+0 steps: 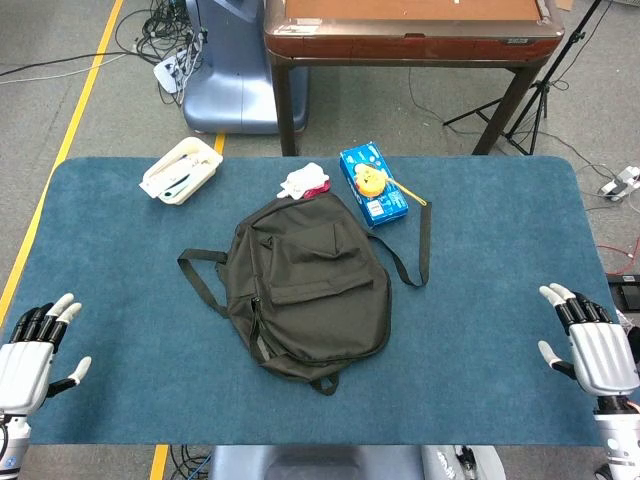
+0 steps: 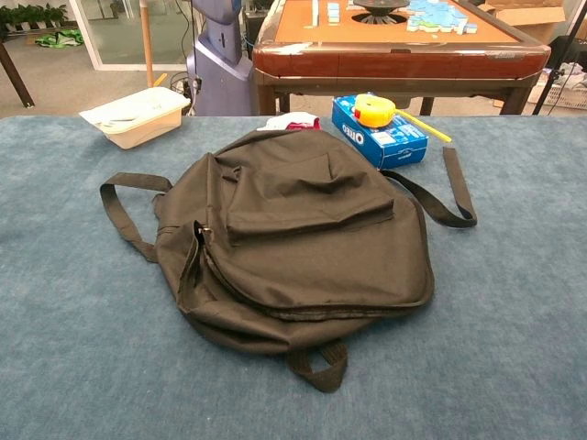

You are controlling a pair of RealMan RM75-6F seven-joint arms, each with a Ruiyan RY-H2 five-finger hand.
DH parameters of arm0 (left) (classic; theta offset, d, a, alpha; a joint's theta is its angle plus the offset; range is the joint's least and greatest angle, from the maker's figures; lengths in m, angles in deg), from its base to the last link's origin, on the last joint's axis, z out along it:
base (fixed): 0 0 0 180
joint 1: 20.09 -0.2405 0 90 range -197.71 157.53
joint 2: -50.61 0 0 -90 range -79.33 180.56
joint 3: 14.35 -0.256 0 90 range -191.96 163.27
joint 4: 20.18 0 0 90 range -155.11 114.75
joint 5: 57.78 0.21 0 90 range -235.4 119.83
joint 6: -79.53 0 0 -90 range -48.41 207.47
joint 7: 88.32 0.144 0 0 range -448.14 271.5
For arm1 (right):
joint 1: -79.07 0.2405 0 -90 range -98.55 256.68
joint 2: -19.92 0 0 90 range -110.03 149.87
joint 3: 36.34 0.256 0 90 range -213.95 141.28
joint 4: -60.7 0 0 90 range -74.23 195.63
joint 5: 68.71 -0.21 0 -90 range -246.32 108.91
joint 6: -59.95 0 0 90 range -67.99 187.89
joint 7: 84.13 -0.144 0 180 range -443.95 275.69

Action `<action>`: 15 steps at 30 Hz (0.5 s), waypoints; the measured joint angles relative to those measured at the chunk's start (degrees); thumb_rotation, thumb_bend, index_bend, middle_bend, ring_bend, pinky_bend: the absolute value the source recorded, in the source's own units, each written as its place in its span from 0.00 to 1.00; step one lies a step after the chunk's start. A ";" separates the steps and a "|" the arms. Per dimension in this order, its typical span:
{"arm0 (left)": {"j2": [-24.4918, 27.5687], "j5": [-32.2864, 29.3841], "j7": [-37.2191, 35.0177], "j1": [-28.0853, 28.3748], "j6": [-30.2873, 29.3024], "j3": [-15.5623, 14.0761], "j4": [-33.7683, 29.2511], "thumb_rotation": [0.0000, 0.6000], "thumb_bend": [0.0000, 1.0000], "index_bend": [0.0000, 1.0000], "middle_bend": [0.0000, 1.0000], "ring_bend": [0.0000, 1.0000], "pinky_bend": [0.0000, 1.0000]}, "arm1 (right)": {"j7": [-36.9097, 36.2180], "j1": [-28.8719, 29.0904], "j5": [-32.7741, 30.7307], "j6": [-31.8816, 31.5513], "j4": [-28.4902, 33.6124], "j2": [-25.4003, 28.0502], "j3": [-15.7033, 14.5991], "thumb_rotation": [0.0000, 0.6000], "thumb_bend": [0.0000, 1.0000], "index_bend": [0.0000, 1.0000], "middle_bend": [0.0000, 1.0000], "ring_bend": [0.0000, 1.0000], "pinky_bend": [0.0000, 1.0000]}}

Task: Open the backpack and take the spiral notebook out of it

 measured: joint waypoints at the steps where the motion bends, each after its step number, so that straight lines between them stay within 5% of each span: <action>1: -0.01 0.00 -0.05 -0.02 0.09 -0.08 -0.03 1.00 0.25 0.13 0.09 0.08 0.07 | 0.00 0.00 0.08 0.11 0.05 0.05 -0.12 1.00 0.26 0.17 0.16 0.16 0.28; 15: 0.79 0.76 -0.51 -0.46 -0.47 -0.54 -0.96 1.00 0.25 0.13 0.09 0.09 0.07 | -1.10 1.77 5.13 1.40 2.39 1.57 -1.19 1.00 0.26 0.17 0.16 0.16 0.28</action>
